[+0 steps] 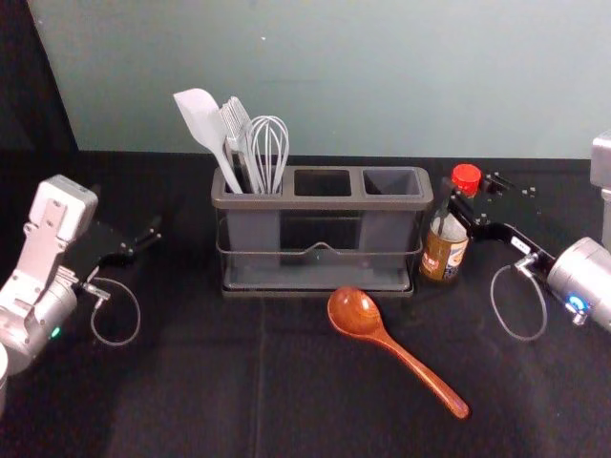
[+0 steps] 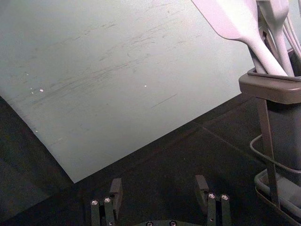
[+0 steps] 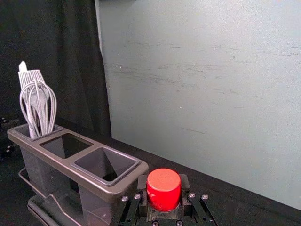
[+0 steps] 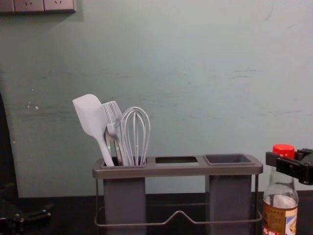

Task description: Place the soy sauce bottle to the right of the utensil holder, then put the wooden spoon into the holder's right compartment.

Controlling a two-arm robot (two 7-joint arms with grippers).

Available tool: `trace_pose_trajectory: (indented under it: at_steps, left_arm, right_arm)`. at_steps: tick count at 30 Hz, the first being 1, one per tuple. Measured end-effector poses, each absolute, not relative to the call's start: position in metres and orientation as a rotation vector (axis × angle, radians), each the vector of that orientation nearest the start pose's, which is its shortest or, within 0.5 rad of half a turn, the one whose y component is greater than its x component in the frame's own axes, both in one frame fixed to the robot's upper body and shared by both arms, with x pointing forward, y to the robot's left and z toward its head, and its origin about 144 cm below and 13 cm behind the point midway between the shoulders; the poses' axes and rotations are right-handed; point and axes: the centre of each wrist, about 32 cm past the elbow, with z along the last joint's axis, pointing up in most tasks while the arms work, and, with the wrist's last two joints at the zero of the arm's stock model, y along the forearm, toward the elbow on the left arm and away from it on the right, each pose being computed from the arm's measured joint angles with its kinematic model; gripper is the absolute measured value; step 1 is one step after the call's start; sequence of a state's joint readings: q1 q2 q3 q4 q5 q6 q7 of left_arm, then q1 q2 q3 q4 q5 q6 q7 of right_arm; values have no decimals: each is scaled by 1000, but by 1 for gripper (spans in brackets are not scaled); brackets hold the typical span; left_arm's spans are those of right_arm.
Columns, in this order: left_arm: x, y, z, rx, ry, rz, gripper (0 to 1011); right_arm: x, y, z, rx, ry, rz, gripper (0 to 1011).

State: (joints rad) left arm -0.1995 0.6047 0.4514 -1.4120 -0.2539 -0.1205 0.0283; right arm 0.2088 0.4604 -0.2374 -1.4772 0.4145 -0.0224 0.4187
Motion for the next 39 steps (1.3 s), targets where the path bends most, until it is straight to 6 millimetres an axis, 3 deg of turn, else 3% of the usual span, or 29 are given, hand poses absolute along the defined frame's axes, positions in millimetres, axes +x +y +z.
trace_pose_trajectory:
  at_steps: [20, 27, 28, 39]
  left_arm:
    - [489, 310, 1140, 305, -285, 1248, 1005]
    - [489, 310, 1140, 304, -285, 1248, 1005]
    - [489, 310, 1140, 305, -285, 1248, 1005]
    - [489, 310, 1140, 304, -285, 1248, 1005]
  right_arm:
    - [512, -303, 1183, -48, -84, -978, 396]
    - [512, -305, 1184, -39, -81, -984, 600]
    - [511, -305, 1186, -29, -83, -985, 659]
    - [501, -310, 1208, 18, -134, -982, 944]
